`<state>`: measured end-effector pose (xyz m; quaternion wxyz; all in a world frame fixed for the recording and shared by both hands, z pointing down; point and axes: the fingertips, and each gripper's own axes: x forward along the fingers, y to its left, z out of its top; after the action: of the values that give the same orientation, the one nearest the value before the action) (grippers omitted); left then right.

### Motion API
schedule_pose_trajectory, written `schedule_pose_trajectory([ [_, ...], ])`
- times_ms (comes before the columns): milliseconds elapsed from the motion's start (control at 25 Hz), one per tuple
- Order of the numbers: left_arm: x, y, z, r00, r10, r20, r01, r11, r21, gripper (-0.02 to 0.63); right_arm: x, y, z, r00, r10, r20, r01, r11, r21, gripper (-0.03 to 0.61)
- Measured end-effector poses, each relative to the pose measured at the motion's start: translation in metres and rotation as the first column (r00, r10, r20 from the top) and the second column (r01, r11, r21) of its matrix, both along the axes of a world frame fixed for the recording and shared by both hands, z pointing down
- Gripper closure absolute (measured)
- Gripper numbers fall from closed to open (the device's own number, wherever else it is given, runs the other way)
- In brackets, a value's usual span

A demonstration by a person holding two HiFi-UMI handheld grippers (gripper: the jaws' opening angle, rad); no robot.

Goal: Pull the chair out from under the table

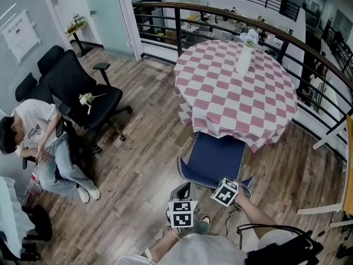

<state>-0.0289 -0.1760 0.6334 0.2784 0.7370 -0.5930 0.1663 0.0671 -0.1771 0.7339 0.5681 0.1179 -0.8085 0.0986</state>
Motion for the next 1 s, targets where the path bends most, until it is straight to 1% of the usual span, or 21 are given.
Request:
schedule_pose_trajectory([
  [440,-0.008,0.016,0.0,1.0,0.03,-0.008,-0.03,1.0,0.002,0.612,-0.007,0.032,0.0,1.0,0.007,0.004,-0.007,1.0,-0.009,0.476],
  [1000,-0.014,0.028,-0.003,0.998,0.053,-0.023,-0.053,0.999,0.015,0.612,-0.018,0.072,-0.002,1.0,0.015,0.014,-0.014,0.999,-0.046,0.474],
])
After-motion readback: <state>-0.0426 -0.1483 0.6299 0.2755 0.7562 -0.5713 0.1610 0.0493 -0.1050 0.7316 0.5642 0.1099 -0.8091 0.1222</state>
